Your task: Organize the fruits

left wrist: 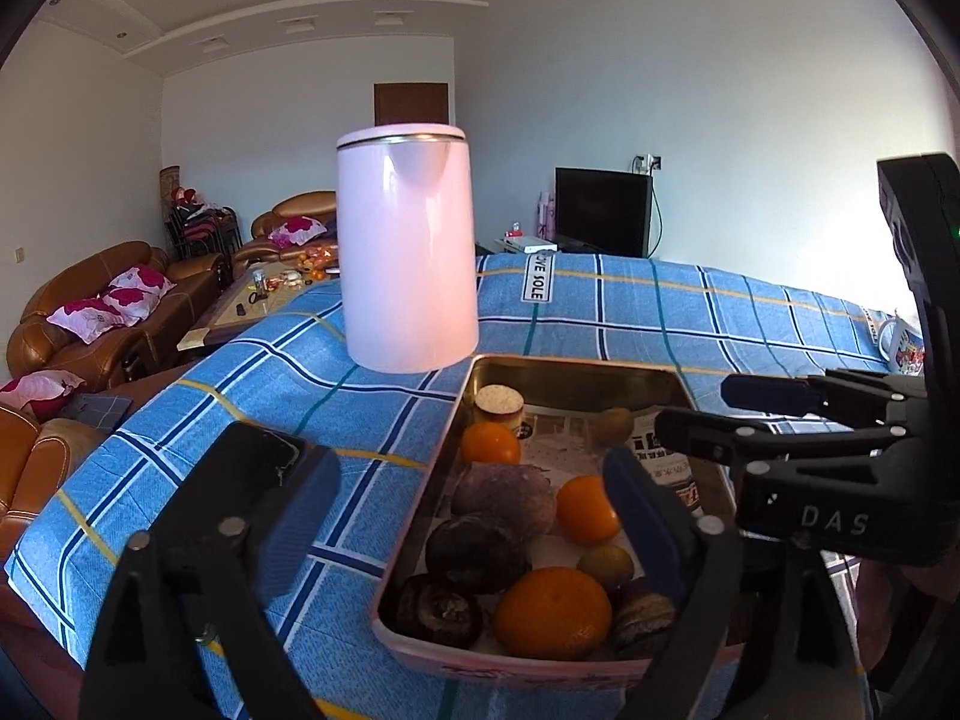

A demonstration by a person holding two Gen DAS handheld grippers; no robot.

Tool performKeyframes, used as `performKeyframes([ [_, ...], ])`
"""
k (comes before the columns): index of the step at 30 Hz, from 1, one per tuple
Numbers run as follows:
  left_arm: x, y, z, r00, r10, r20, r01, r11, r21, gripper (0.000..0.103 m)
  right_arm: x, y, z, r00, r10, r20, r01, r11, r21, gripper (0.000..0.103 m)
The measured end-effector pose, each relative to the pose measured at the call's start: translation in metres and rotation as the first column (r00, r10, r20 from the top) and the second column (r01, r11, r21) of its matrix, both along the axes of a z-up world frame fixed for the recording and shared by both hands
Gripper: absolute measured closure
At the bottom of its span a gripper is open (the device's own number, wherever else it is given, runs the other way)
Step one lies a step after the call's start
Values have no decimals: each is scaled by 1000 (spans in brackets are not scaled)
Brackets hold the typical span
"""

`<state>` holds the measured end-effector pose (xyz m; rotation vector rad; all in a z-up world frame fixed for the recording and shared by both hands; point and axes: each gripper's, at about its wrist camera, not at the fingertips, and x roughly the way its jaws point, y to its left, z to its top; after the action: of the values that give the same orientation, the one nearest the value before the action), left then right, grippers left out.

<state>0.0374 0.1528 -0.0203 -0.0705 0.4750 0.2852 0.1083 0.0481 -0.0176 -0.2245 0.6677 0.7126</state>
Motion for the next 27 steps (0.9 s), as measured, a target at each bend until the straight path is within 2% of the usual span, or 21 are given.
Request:
performKeyframes([
  [5,-7,-12,9,999,-23,30,22,999,25,3,-7,-21,11,999,-26,19,25,998,59,39],
  [10,-11,-19,14,998,-36,51,34,999,36,2,-18,-36,20,998,-42,49,38,995,89,38],
  [14,-11,-23,14,998,-37,50,35,999,37,2,-26,-47,27,994,-61,94,51,994,100,32],
  [27,-13,-30,13,998,-38,50,37,999,34,2,-31,-59,31,992,-72,102,58,989,134,31],
])
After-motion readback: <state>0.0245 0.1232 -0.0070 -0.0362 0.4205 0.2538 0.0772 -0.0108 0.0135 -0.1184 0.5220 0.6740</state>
